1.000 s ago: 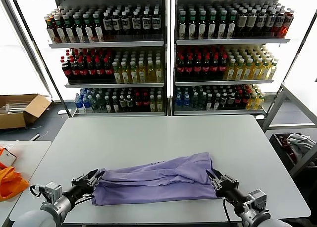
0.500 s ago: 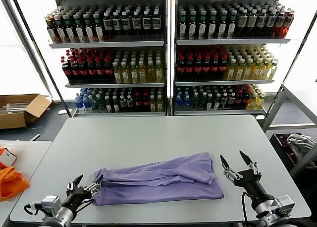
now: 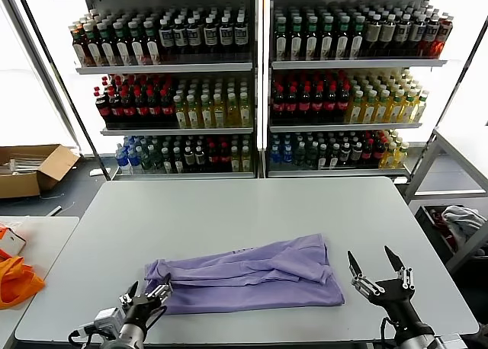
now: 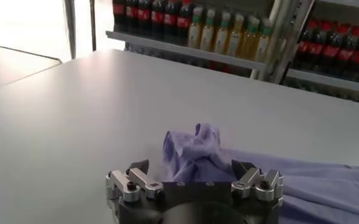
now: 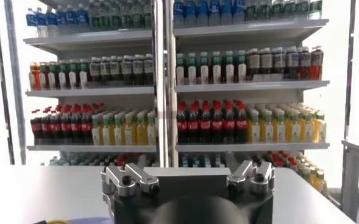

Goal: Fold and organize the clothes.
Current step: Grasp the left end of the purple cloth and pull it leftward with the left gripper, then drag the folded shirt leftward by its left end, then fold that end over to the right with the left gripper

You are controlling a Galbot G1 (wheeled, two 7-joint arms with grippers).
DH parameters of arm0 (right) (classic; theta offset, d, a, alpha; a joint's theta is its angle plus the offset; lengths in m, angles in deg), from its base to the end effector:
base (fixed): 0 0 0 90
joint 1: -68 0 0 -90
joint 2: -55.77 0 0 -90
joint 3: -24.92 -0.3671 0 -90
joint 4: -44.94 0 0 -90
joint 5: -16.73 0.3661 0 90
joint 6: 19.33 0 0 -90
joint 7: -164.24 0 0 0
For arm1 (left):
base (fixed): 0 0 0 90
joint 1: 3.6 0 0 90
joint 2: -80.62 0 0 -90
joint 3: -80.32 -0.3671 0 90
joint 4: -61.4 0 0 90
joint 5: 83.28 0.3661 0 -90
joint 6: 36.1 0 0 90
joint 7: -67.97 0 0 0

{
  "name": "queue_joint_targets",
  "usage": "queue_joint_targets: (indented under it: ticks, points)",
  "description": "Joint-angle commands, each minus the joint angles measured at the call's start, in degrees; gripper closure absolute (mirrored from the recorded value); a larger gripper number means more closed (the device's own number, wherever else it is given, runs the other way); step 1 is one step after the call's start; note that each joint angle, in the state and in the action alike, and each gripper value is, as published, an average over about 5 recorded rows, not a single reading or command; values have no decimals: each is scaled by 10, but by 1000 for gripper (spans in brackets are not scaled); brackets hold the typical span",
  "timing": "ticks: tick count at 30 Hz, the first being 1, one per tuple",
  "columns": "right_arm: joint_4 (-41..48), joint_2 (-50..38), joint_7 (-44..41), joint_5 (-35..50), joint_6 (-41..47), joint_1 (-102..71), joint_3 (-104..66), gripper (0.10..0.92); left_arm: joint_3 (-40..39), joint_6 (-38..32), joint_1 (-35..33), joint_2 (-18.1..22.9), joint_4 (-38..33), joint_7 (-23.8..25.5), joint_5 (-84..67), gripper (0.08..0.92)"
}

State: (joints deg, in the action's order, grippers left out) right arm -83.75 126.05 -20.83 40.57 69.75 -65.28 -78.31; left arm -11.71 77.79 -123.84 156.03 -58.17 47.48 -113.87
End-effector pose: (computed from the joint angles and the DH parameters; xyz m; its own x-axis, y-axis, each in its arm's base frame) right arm 0.1284 -0.1082 -0.2694 -0.9909 -0.1308 0.0317 -0.1305 0.9914 0.0112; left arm 0.1826 0.0360 -0.3186 -0.8628 -0.0748 0.5000 -0.1778 0.9707 -0.1617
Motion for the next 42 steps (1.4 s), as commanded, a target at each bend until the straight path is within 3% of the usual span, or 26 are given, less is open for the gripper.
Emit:
queue_joint_targets:
  ticks: [1, 6, 13, 23, 26, 30, 36, 39, 42]
  points:
    - [-3, 5, 0, 0, -25, -20, -3, 203, -48, 3, 19, 31, 26, -53, 10, 178]
    - [-2, 1, -1, 5, -20, -7, 2, 203, -52, 1, 8, 31, 27, -52, 24, 221]
    - [4, -2, 0, 6, -15, 7, 8, 203, -54, -33, 2, 27, 32, -29, 59, 421]
    - [5, -12, 1, 17, -13, 9, 3, 203, 4, -112, 15, -16, 57, 56, 107, 690]
    - [4, -14, 2, 21, -12, 9, 1, 203, 69, -115, 41, -50, 59, 103, 89, 776]
    - [3, -16, 2, 22, -12, 11, 1, 203, 182, -119, 75, -127, 96, 169, 76, 873]
    - [3, -16, 2, 23, -13, 9, 2, 203, 311, -141, 112, -255, 229, 303, 100, 887]
    - [0, -15, 2, 23, -13, 6, 3, 203, 326, -148, 126, -290, 266, 328, 104, 887]
    - [-4, -14, 2, 21, -13, 4, 3, 203, 314, -144, 123, -301, 239, 327, 90, 887]
